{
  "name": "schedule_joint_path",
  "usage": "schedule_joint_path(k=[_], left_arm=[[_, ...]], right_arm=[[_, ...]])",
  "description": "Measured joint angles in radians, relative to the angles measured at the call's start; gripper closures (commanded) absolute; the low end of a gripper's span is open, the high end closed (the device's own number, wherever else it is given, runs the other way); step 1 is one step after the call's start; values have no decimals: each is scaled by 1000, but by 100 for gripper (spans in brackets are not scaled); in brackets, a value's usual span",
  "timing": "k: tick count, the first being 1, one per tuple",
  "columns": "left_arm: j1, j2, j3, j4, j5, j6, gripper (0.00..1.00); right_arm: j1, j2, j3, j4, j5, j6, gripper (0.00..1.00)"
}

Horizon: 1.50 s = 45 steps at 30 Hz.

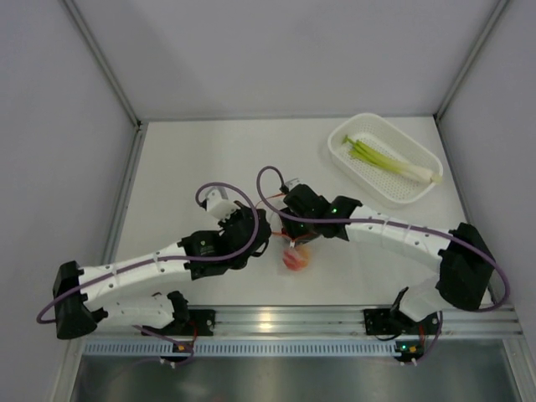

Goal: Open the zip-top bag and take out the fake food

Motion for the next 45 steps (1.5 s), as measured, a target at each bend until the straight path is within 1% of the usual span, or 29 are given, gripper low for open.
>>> schedule_joint_path(k=[1,3,4,9,12,13,21,24,25,26,30,33,36,37,40,45], left_arm=[[-6,5,0,-1,-9,-2,100],[-18,17,0,0,-25,-8,100],[-25,26,0,0,-31,-13,100],[-45,70,0,1,-48,-21,100],[-49,95,0,0,-50,-21,100],[-50,99,0,0,-50,-19,100],[-57,100,0,0,-50,-5,100],[-57,95,0,-1,-49,10,100],[-58,93,0,-1,-48,14,100],[-58,90,0,-2,-47,19,100],[-64,80,0,-6,-41,36,100],[-65,75,0,-6,-37,41,100],[-65,73,0,-6,-35,46,100],[-65,73,0,-6,-36,48,100],[-64,69,0,-6,-39,58,100],[-64,42,-1,-5,-39,77,100]], right_arm=[[1,-18,-10,1,-18,3,44],[1,-56,-24,3,-56,9,39],[1,-71,-34,7,-72,11,35],[2,-120,-91,23,-130,14,31],[5,-137,-132,27,-145,15,25],[8,-141,-148,29,-148,16,21],[55,-157,-236,89,-184,39,18],[67,-158,-264,123,-192,50,12],[70,-158,-271,129,-194,52,8],[76,-158,-278,137,-195,54,7],[99,-172,-310,162,-195,68,8],[102,-186,-332,189,-195,75,11],[106,-187,-346,205,-195,84,30],[106,-187,-349,206,-193,85,39],[106,-191,-349,202,-184,93,46],[111,-213,-320,166,-152,89,48]])
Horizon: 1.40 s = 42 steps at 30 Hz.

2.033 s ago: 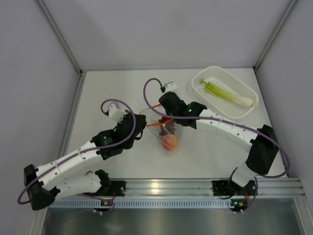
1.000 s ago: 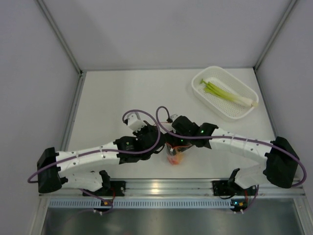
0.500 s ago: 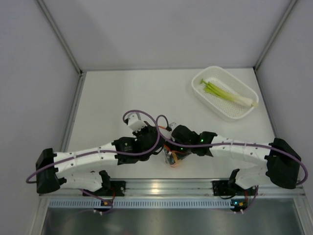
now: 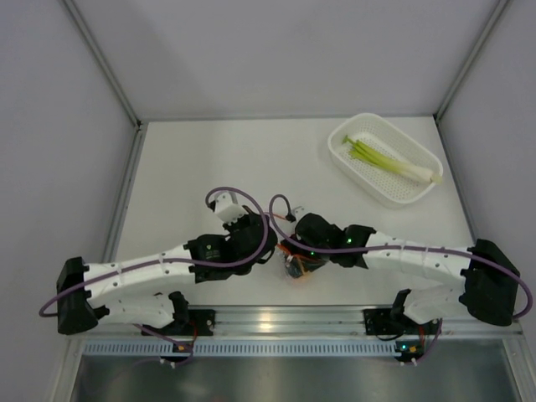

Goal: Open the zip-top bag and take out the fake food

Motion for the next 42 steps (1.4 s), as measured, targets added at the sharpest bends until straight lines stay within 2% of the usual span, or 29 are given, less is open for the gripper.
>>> schedule_joint_path(k=[21,34,38,42], left_arm=[[-1,-30,96,-1,40,344,100],[-1,-68,95,-9,3,431,100],[14,-68,95,-16,-18,451,100],[59,-61,95,-24,-13,458,100]], right_arm=[[1,-7,447,-261,155,-121,51],[0,-31,694,-394,206,-192,53],[-39,-68,795,-429,203,-217,53],[-185,-118,848,-439,177,-247,54]])
